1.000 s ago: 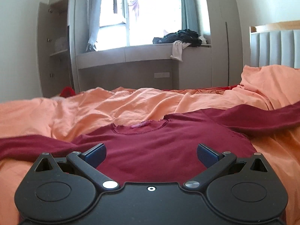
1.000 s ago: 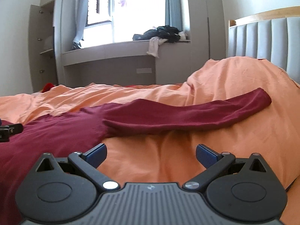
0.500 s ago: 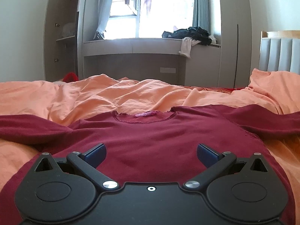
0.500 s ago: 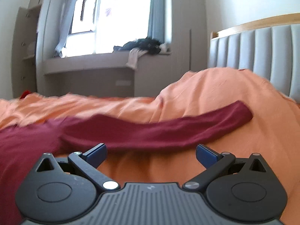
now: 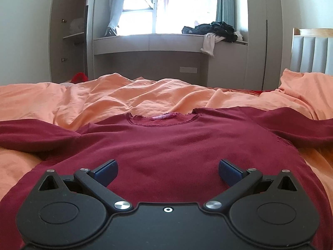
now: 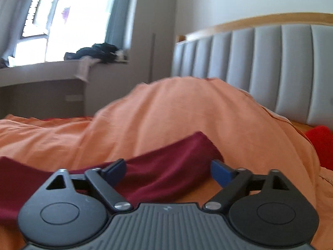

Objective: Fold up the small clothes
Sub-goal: 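Grasp a t-shirt sleeve with the right gripper, fold it across the body, release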

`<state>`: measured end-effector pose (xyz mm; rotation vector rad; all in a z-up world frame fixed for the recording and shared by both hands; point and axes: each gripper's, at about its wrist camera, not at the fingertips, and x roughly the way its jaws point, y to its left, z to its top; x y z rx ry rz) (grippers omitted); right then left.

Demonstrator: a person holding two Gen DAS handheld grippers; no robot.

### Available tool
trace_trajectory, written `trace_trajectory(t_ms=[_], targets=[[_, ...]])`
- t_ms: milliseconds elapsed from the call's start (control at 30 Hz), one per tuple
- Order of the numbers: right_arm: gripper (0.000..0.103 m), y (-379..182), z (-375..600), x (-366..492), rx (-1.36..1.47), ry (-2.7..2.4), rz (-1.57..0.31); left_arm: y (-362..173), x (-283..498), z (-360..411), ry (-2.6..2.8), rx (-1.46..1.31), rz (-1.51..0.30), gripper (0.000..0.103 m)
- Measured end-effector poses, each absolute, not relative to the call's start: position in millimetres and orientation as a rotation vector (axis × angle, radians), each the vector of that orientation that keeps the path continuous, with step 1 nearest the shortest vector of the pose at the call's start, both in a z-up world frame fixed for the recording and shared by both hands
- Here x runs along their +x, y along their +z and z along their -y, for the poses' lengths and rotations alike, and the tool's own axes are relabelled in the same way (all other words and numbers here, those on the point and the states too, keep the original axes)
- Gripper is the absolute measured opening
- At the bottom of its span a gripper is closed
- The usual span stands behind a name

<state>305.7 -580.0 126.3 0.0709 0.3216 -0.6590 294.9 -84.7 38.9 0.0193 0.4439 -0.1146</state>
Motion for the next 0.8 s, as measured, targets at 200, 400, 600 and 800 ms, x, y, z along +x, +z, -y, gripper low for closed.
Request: trace_trajectory(t_ms=[200, 400, 600, 800], targets=[[0.008, 110.9, 576.7, 315.0, 0.052, -0.703, -0.297, 38.9, 295.9, 83.5, -0.118, 0.011, -0.452, 0.103], [0.003, 145.6, 546.5, 309.4, 0.029, -0.641, -0.204, 41.5, 297.3, 81.7, -0.111, -0.012, -0.463, 0.103], [0.002, 202.9, 486.0, 300.7, -0.065, -0.461, -0.104, 50.6, 289.4, 71.5, -0.107, -0.032, -0.440, 0.103], [0.002, 241.3, 392.5, 291.1, -0.181, -0.201, -0.052, 66.3, 281.4, 38.2, -0.072, -0.125, -0.426, 0.103]])
